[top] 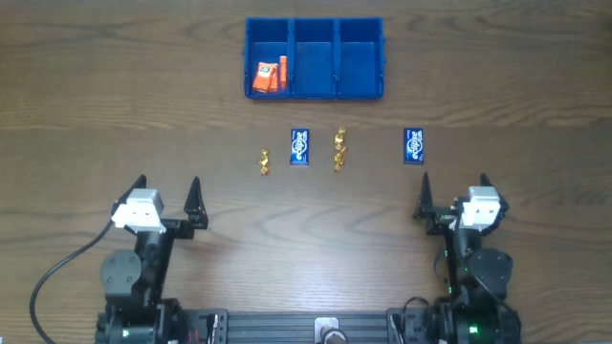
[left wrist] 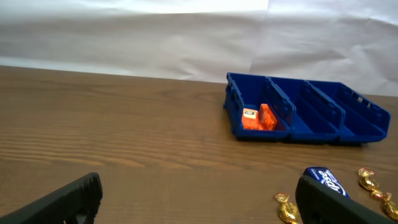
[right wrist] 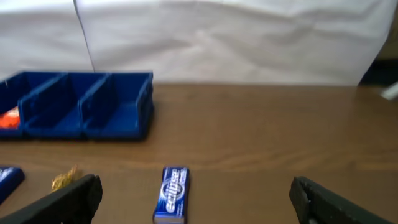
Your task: Sort Candies Into Trays
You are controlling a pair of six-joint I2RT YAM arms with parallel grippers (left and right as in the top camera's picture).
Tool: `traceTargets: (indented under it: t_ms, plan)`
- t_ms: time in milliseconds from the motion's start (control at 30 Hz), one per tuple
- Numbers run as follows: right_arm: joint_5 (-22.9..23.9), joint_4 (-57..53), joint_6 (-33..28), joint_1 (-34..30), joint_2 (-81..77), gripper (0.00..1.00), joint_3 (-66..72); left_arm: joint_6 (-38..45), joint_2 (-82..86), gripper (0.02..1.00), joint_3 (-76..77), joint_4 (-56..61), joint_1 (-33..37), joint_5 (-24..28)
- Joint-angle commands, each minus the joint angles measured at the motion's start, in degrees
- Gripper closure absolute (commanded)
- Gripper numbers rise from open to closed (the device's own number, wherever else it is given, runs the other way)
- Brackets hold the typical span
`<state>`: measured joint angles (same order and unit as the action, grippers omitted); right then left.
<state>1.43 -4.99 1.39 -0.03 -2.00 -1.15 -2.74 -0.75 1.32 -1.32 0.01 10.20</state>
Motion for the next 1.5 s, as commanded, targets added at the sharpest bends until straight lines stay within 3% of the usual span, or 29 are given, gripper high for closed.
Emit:
traceTargets:
  t_ms: [33,200,300,367,433,633,1100,1267,1500]
  plan:
    - [-0.7,-6.8,1.9,-0.1,-17.1,0.001,-18.5,0.0,0.5,0.02,-1.0,-2.1,0.4,1.4]
    - [-0.9,-32.9,1.6,0.0,-48.1,0.001,-51.1,0.0,0.5,0.02,-1.0,-2.0,0.4,1.4]
    - [-3.3,-49.4,1.8,0.0,-66.0,0.001,-64.8,0.0,0.5,0.02,-1.0,-2.1,0.4,1.4]
    - [-4.9,-52.9,1.8,0.0,-75.6,0.003,-67.8,0.0,0.5,0.02,-1.0,-2.1,0.4,1.4]
    - [-6.8,-52.6,1.8,0.1,-85.0,0.003,-67.9,0.0,0.5,0.02,-1.0,-2.0,0.4,1.4]
    - [-6.6,-43.6,3.6,2.4,-101.6,0.001,-67.9,0.0,0.5,0.02,-1.0,-2.1,0.4,1.4]
    - [-0.8,-39.6,4.8,2.7,-107.2,0.012,-67.8,0.0,0.5,0.02,-1.0,-2.1,0.4,1.4]
    - [-0.8,-39.2,4.8,2.7,-108.3,0.213,-67.8,0.0,0.5,0.02,-1.0,-2.1,0.4,1.4]
    - [0.7,-39.0,4.8,3.8,-108.5,0.378,-67.8,0.0,0.5,0.02,-1.0,-2.1,0.4,1.4]
